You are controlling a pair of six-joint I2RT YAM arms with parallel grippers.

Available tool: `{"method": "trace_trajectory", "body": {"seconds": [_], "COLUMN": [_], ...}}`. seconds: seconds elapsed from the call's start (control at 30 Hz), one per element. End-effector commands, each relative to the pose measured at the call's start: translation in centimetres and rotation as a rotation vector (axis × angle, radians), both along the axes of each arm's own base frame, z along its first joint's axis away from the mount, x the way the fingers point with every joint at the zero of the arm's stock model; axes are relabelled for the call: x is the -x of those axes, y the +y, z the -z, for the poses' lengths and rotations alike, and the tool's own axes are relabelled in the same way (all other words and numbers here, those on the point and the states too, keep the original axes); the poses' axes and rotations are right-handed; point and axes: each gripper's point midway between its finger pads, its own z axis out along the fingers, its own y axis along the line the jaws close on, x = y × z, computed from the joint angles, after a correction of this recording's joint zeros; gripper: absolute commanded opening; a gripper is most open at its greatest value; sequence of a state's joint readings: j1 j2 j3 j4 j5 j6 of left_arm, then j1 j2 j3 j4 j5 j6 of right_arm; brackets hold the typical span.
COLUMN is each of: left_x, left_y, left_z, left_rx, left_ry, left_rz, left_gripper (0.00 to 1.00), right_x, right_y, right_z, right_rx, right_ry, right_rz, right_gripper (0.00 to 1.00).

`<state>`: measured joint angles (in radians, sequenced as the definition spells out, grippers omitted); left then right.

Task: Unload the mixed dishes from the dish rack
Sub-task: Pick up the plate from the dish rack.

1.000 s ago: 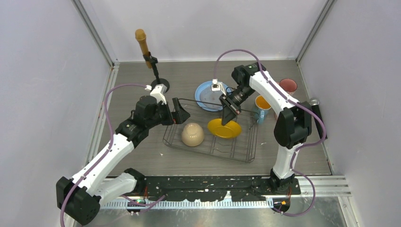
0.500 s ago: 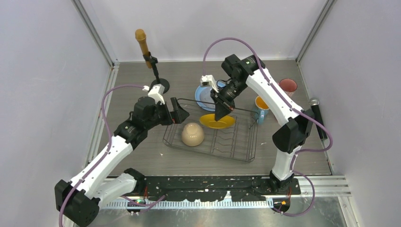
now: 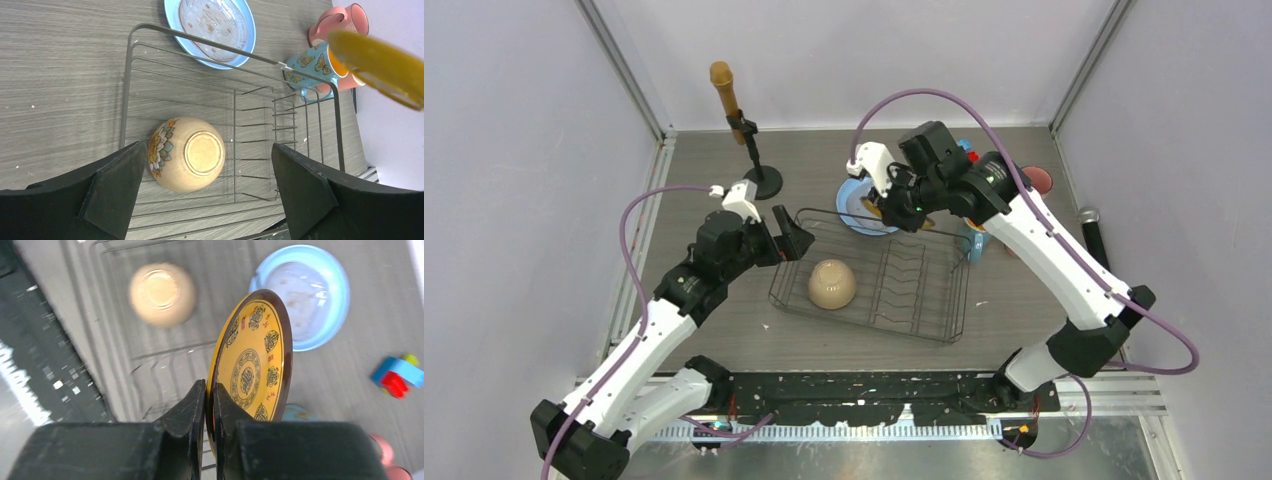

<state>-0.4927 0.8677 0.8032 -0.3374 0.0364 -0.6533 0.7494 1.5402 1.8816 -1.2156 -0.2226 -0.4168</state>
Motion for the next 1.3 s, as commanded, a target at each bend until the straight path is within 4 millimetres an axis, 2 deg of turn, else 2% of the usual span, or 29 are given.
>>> {"method": "trace_trajectory", "body": {"seconds": [0.0,0.03,0.1,0.13,0.17,0.2,0.23,0.27,0.3,0.4,0.43,0.5,0.6,0.73,0.87,1.0,1.1,1.2,1.27], "left_x": [-0.3,-0.5,-0.9,-1.1,-1.3,-1.6,-1.7,-1.8,-2.0,-2.5,-2.8,-3.4,-4.0,-5.1,-5.4,-5.4,-5.3,-5.2,-5.0], "left_y": [1.0,0.9,0.5,0.6,0.8,1.2,1.4,1.3,1.0,-0.6,-0.9,-1.3,-2.7,-4.2,-4.8,-5.0,-5.4,-5.9,-6.2], "left_z": [0.1,-0.3,-1.1,-1.4,-1.7,-1.9,-2.1,-2.5,-3.1,-5.4,-5.9,-6.3,-5.9,-4.8,-3.9,-3.4,-3.5,-3.3,-3.2], "left_rx": [0.014,0.036,0.082,0.097,0.108,0.111,0.12,0.135,0.161,0.249,0.265,0.279,0.292,0.306,0.31,0.327,0.335,0.343,0.341], "left_ry": [0.01,0.006,-0.001,0.0,0.006,0.014,0.018,0.018,0.004,-0.05,-0.063,-0.057,0.002,0.061,0.092,0.105,0.106,0.117,0.127], "left_rz": [-0.08,-0.09,-0.102,-0.12,-0.148,-0.183,-0.205,-0.212,-0.207,-0.148,-0.135,-0.138,-0.097,-0.064,-0.056,-0.051,-0.033,-0.005,0.016], "left_gripper": [1.0,1.0,1.0,1.0,1.0,1.0,1.0,1.0,1.0,1.0,1.0,0.99,0.97,0.88,0.83,0.81,0.73,0.54,0.51], "right_x": [-5.6,-4.2,-3.7,-3.3,-3.2,-2.7,-2.6,-2.2,-1.9,-1.5,-1.0,-0.9,-1.1,-0.1,0.3,0.1,0.2,0.4,0.3], "right_y": [0.2,0.5,1.2,0.7,1.1,0.9,1.2,1.1,1.2,1.7,2.1,2.8,3.9,5.5,6.3,6.2,6.3,6.8,6.8], "right_z": [-3.5,-2.4,-2.0,-2.9,-1.5,-2.1,-1.1,-1.4,-0.4,0.9,2.3,3.0,3.7,3.8,3.7,3.8,3.8,3.4,3.1], "right_rx": [-0.123,-0.117,-0.15,-0.15,-0.153,-0.16,-0.164,-0.158,-0.143,-0.077,-0.036,0.012,0.055,0.038,0.048,0.09,0.093,0.064,0.058], "right_ry": [-0.294,-0.299,-0.395,-0.484,-0.512,-0.581,-0.61,-0.66,-0.66,-0.653,-0.616,-0.635,-0.717,-0.768,-0.841,-0.894,-0.92,-0.941,-0.953], "right_rz": [0.174,0.058,-0.055,-0.118,-0.159,-0.207,-0.232,-0.284,-0.315,-0.384,-0.421,-0.451,-0.469,-0.512,-0.511,-0.478,-0.467,-0.465,-0.458], "right_gripper": [0.01,0.01,0.01,0.01,0.01,0.01,0.01,0.01,0.01,0.01,0.01,0.01,0.01,0.01,0.01,0.01,0.01,0.01,0.01]}}
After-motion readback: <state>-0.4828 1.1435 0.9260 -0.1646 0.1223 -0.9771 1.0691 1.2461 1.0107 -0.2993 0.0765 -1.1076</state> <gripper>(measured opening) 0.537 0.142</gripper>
